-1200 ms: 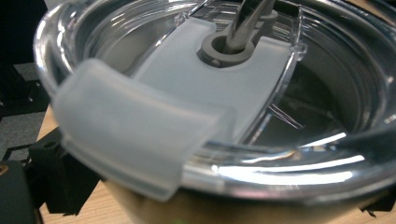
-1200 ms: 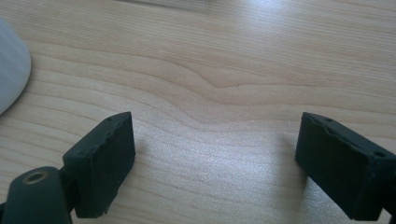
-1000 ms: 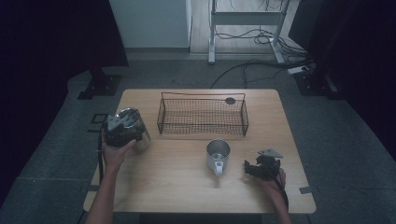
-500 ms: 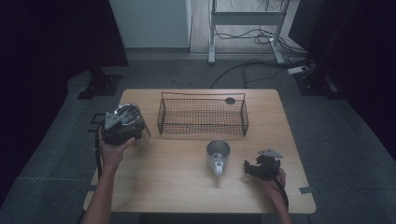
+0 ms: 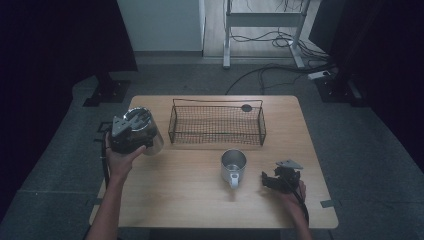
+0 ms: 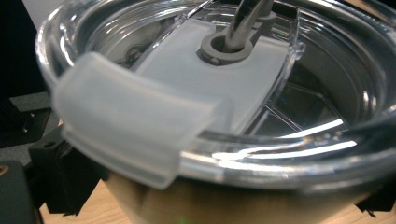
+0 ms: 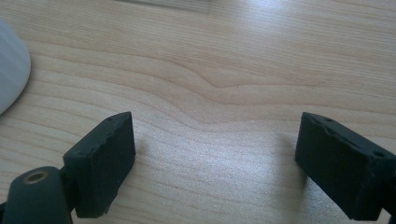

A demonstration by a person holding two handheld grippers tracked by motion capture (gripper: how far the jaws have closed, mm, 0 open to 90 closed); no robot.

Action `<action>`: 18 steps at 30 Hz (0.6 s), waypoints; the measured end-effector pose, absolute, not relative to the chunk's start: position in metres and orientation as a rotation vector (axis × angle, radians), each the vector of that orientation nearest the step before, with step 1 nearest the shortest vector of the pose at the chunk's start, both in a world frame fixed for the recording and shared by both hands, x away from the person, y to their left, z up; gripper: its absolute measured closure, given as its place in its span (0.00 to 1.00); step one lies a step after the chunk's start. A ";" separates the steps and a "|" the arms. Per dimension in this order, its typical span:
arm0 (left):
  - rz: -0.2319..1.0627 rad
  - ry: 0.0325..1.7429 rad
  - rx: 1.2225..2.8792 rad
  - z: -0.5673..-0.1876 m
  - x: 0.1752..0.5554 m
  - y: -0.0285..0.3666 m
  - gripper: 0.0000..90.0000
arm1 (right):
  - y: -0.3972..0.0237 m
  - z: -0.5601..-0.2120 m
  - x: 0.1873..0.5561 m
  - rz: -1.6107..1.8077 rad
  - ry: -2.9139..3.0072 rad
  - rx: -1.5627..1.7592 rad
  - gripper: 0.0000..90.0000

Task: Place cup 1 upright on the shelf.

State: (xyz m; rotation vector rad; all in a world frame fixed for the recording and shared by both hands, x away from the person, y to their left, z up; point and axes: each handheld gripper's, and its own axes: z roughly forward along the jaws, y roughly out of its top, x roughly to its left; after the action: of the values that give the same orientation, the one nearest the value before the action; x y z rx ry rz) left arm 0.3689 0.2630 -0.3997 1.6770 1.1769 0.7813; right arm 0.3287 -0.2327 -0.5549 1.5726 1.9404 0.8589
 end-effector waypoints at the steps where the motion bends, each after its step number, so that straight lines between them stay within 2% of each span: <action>1: 0.781 1.177 1.677 -0.400 0.369 0.263 0.04 | -0.233 -0.555 0.329 0.859 1.940 1.573 0.13; 18: 0.785 1.141 1.674 -0.377 0.368 0.253 0.04 | -0.233 -0.555 0.329 0.859 1.940 1.573 0.13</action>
State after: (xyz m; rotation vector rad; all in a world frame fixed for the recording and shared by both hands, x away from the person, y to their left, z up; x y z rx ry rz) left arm 0.3677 0.2528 -0.3775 1.6740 1.1412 0.7855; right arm 0.3287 -0.2327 -0.5549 1.5727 1.9403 0.8591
